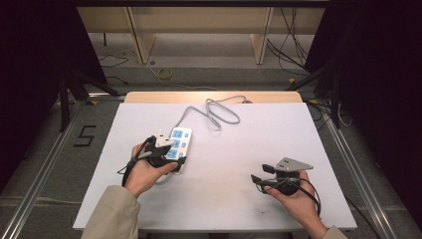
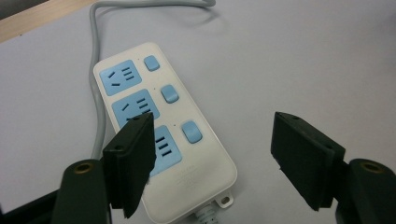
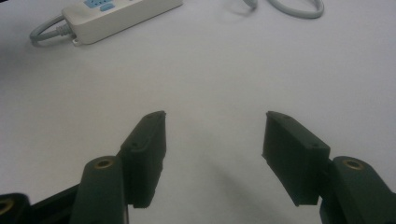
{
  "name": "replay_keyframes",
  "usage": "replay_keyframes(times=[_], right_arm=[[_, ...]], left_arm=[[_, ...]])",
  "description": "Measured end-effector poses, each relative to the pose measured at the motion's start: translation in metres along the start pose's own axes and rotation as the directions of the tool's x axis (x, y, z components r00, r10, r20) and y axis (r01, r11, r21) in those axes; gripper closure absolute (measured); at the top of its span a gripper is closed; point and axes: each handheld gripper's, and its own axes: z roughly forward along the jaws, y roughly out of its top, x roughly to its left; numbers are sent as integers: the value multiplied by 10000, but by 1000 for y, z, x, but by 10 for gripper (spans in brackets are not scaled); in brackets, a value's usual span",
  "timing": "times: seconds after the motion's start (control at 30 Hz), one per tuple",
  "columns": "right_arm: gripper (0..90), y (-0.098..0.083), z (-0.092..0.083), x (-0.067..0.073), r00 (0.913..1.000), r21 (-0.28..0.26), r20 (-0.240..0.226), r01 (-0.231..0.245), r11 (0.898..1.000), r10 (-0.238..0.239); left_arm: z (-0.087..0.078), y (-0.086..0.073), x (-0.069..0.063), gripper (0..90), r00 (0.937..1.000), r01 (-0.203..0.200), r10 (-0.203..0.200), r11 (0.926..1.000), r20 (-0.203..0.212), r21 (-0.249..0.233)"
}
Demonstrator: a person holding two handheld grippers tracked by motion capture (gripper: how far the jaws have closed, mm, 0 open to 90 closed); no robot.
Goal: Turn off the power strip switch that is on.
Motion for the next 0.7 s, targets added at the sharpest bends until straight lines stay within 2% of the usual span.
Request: replay_keyframes(times=[0.3,0.7], right_arm=[[402,0,0,0,10000,-2,-39,11,10000,-11],[402,0,0,1,10000,19,-83,19,10000,-19]], left_arm=[[-8,-14,1,273,9997,-243,243,9991,-2,-341],[-17,-35,9,261,9994,-164,147,9983,-309,-554]])
